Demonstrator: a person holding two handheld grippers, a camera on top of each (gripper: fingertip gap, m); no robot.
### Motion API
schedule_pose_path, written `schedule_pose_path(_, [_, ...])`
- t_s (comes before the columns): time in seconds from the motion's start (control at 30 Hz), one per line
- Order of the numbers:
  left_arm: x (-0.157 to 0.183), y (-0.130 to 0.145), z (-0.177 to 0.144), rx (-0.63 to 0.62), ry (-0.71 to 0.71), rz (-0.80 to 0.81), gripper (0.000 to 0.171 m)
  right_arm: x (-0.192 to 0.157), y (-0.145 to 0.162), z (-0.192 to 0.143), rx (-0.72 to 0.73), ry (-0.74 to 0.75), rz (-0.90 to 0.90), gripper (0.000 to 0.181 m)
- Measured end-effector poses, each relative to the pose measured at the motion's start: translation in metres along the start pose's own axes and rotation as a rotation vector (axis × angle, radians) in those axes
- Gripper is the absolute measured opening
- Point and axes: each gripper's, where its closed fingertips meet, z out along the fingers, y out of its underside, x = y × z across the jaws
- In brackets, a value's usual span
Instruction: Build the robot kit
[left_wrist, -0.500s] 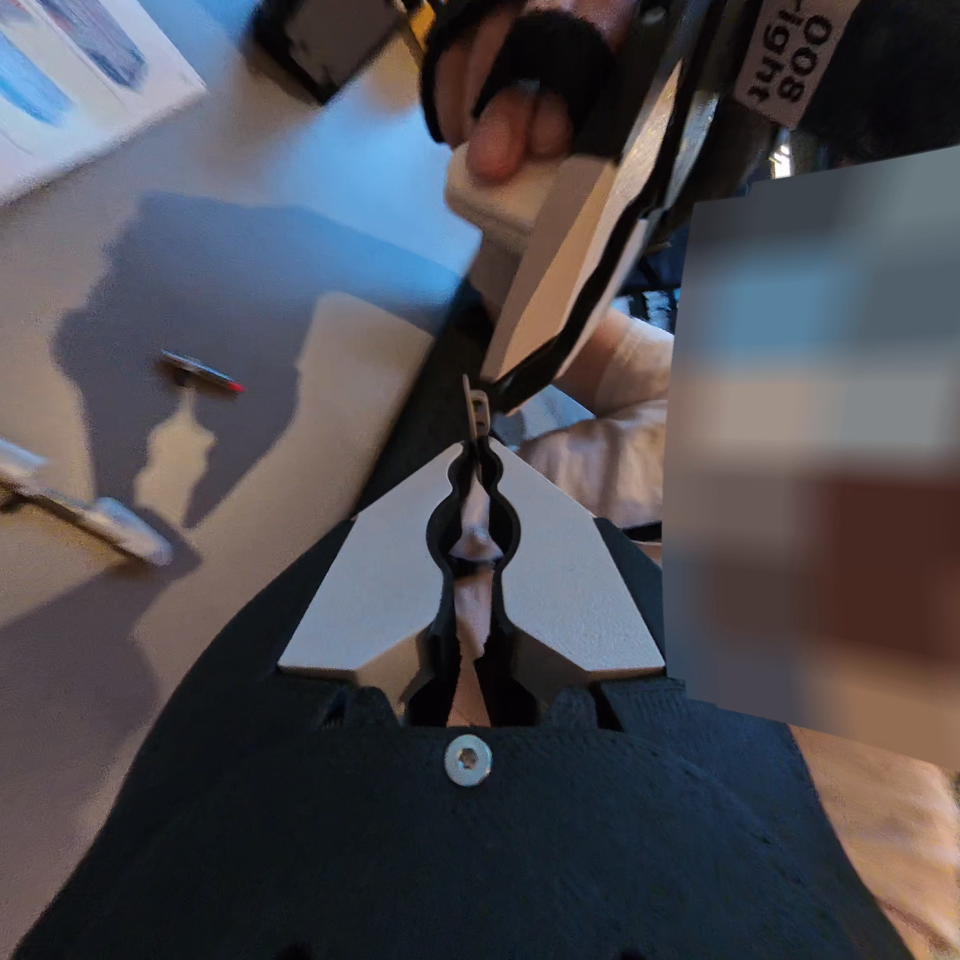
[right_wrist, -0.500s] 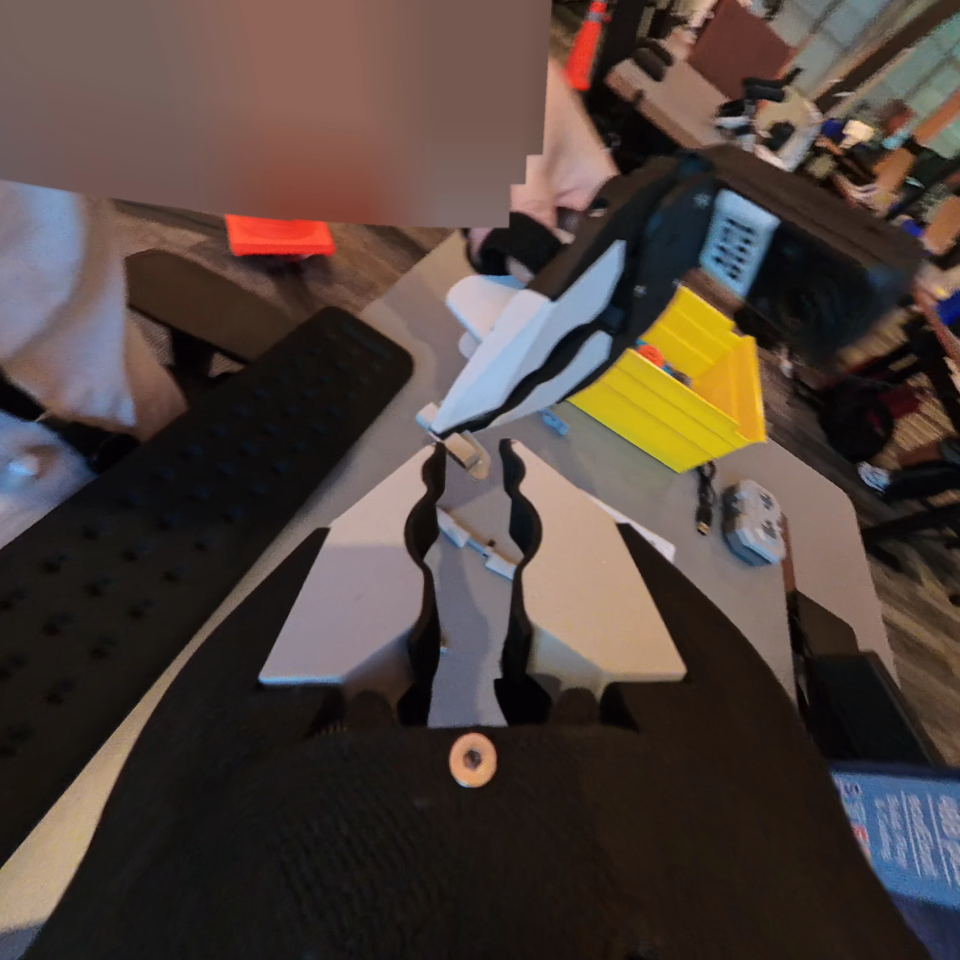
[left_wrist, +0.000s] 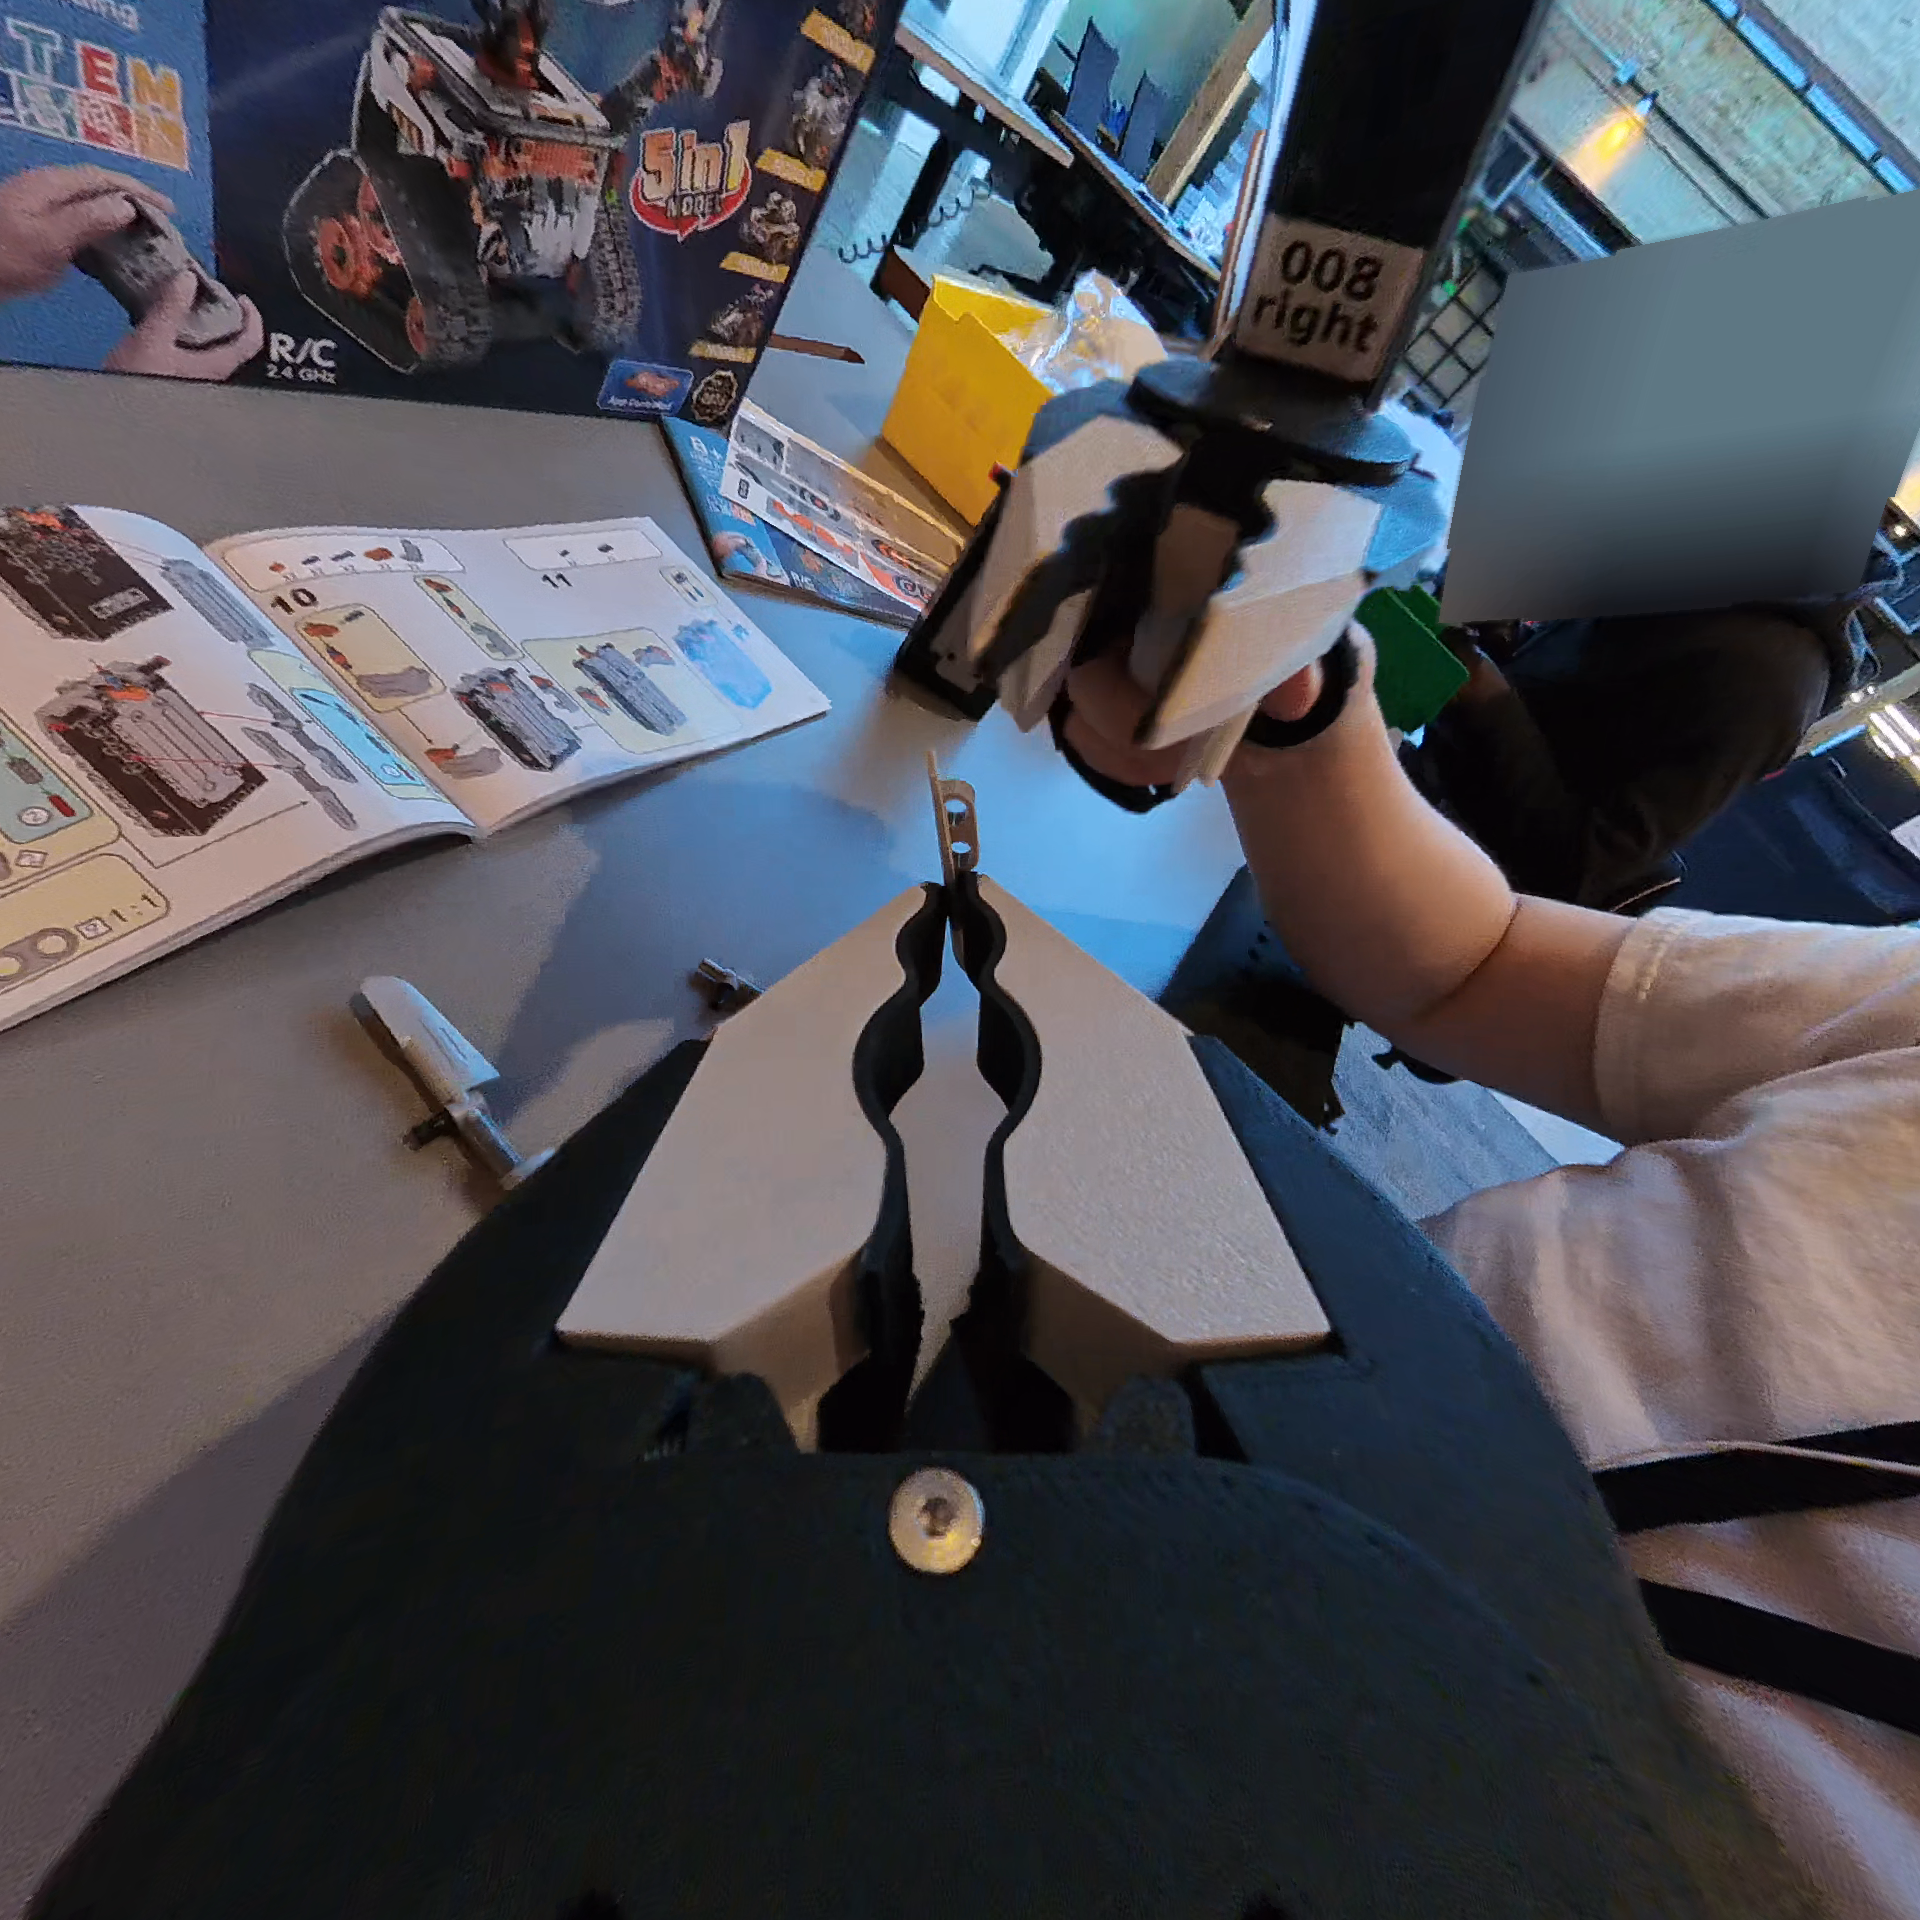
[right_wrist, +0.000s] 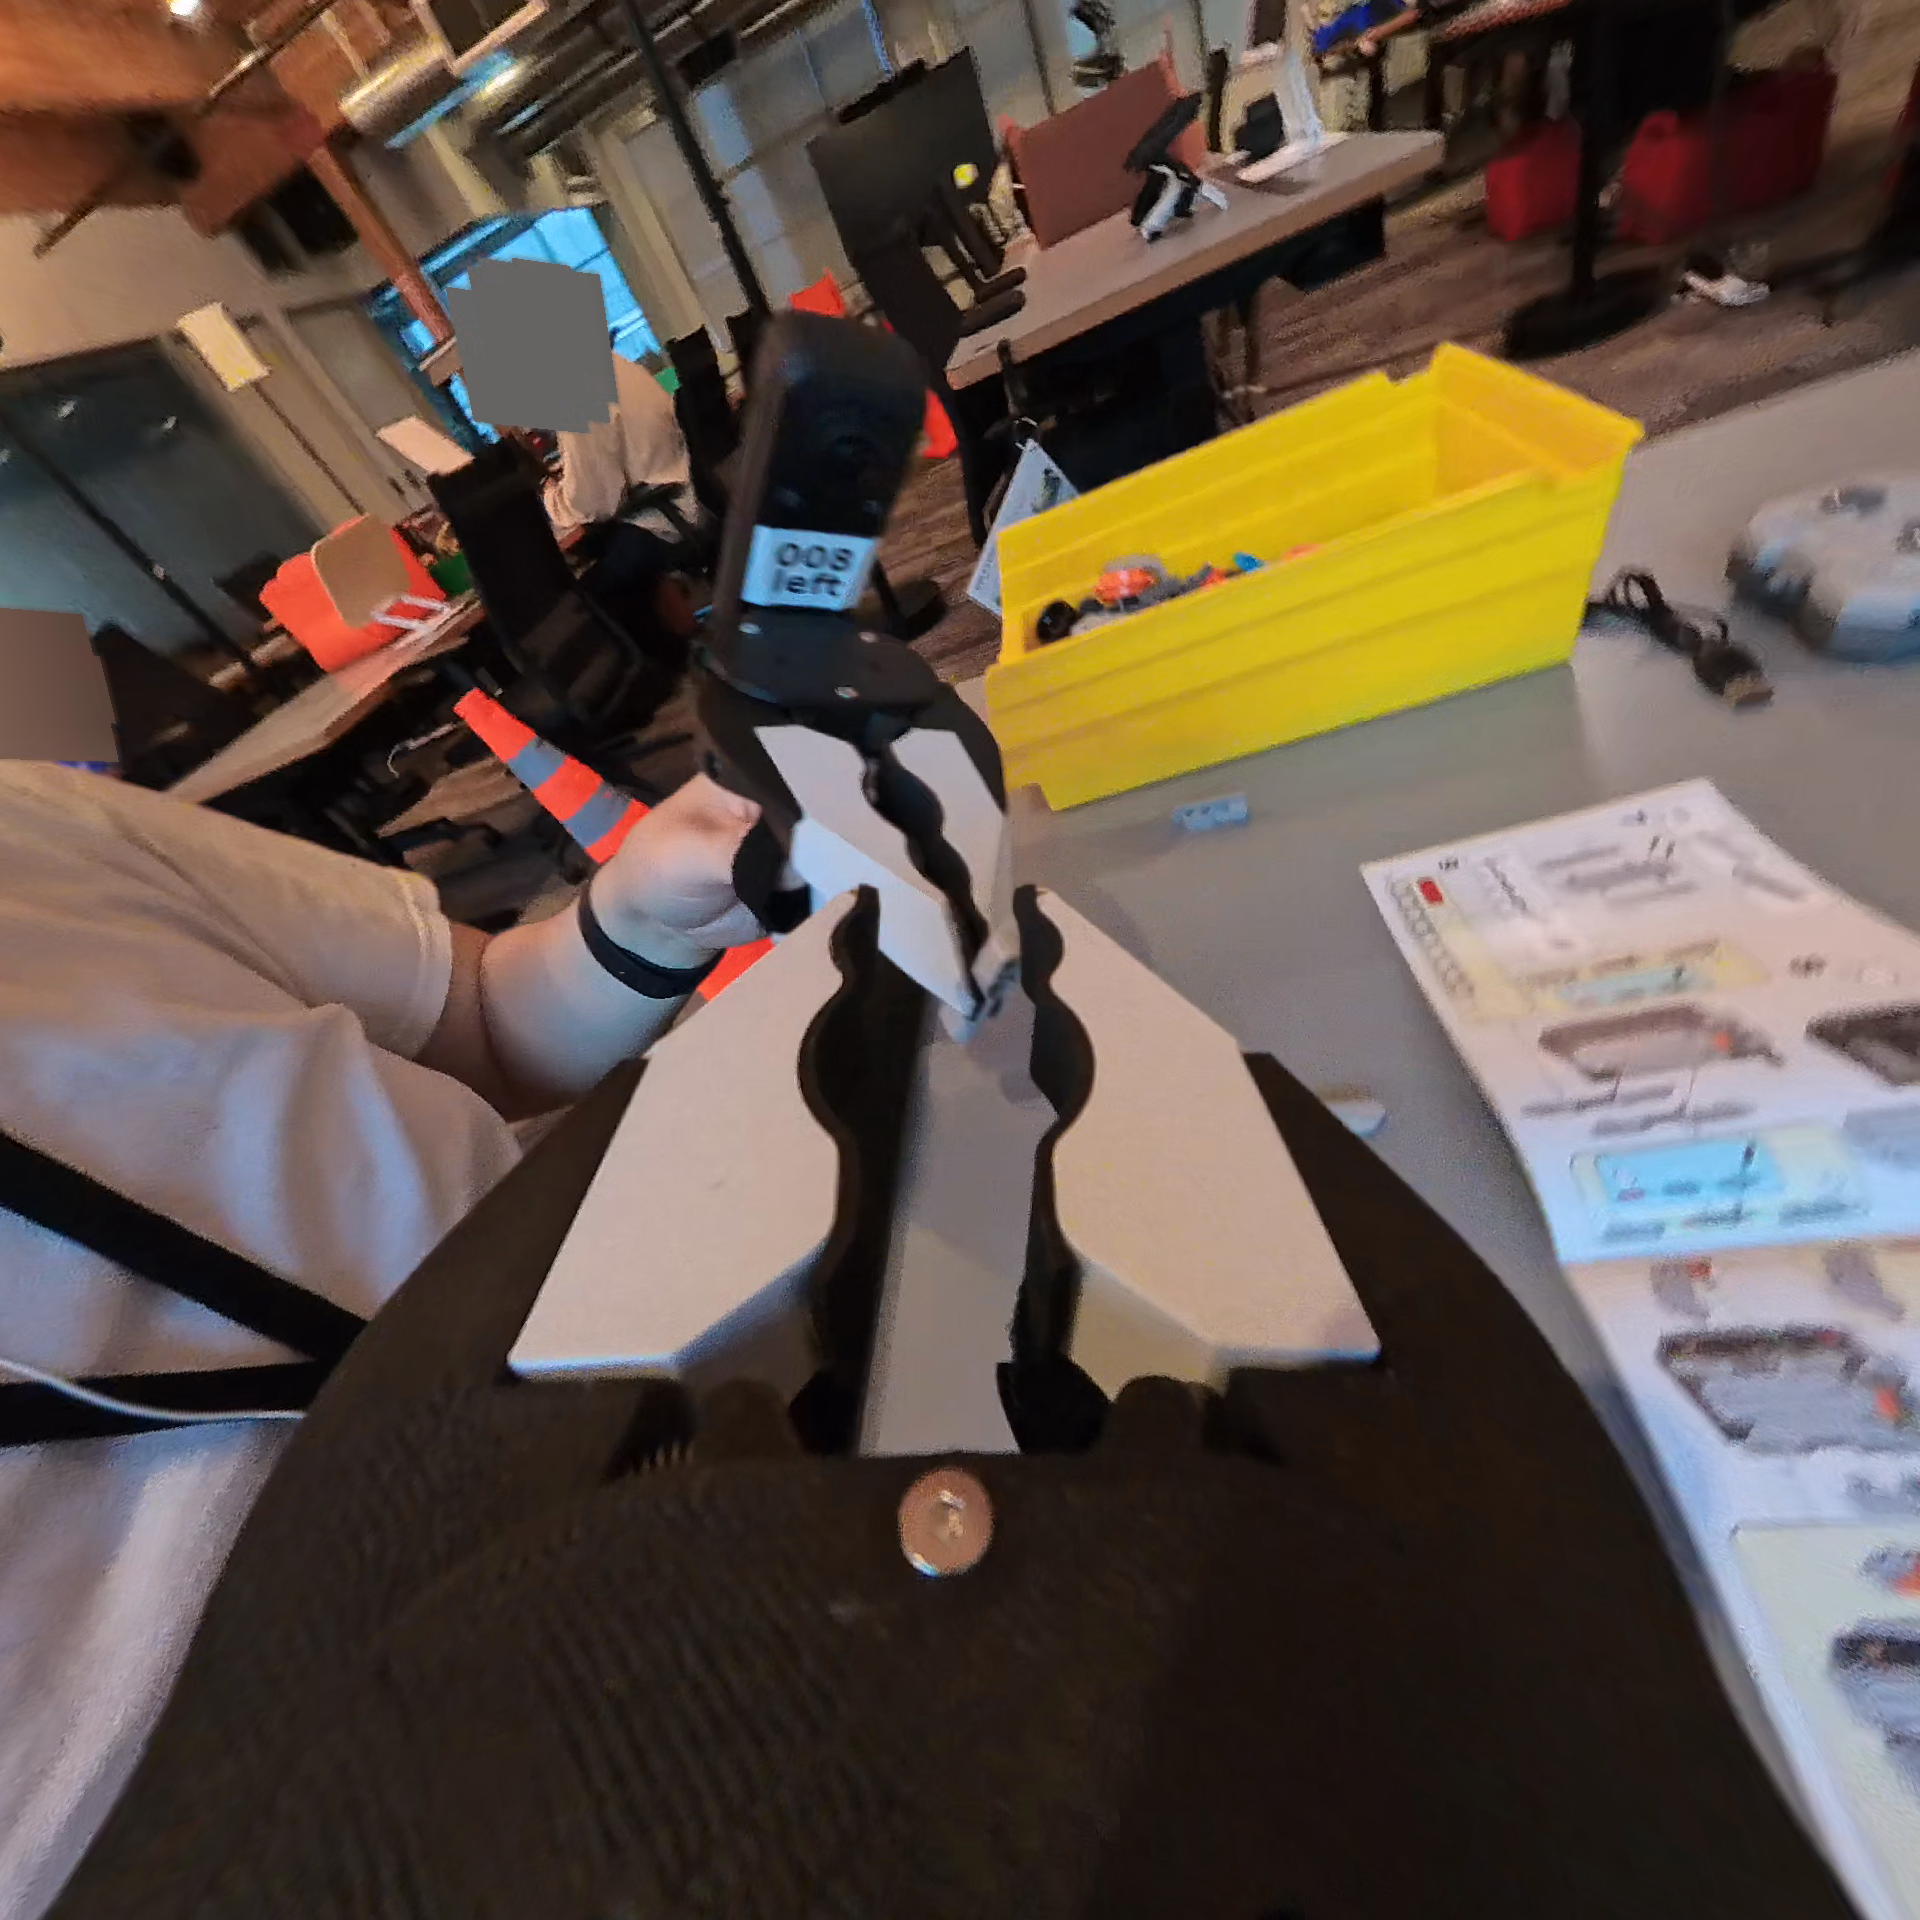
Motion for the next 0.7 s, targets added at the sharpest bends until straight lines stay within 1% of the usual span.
schedule_pose_path(0.13, [0.004,0.009,0.004,-0.010,-0.022,0.029,0.000,0.005,0.025,0.002,0.024,0.017,0.096,0.025])
schedule_pose_path(0.2, [0.004,0.013,0.007,-0.025,-0.043,0.048,0.000,0.005,0.034,0.005,0.031,0.004,0.114,0.024])
schedule_pose_path(0.27, [0.003,0.016,0.010,-0.044,-0.074,0.067,0.001,0.007,0.038,0.005,0.046,-0.009,0.154,0.015])
schedule_pose_path(0.33, [0.000,0.017,0.012,-0.049,-0.118,0.092,0.000,0.010,0.041,0.006,0.057,-0.007,0.198,0.014])
schedule_pose_path(0.37, [-0.003,0.018,0.012,-0.056,-0.151,0.110,0.000,0.012,0.044,0.006,0.049,0.000,0.206,0.008])
schedule_pose_path(0.43, [-0.012,0.018,0.013,-0.061,-0.251,0.159,0.000,0.022,0.046,0.005,0.055,0.062,0.228,0.008])
schedule_pose_path(0.53, [-0.027,0.018,0.011,-0.078,-0.406,0.229,0.001,0.032,0.049,0.005,0.061,0.159,0.240,0.015])
schedule_pose_path(0.6, [-0.031,0.015,0.011,-0.072,-0.469,0.271,0.000,0.033,0.048,0.007,0.084,0.194,0.258,0.015])
schedule_pose_path(0.7, [-0.033,0.014,0.014,-0.069,-0.514,0.307,0.000,0.036,0.047,0.009,0.120,0.220,0.279,0.016])
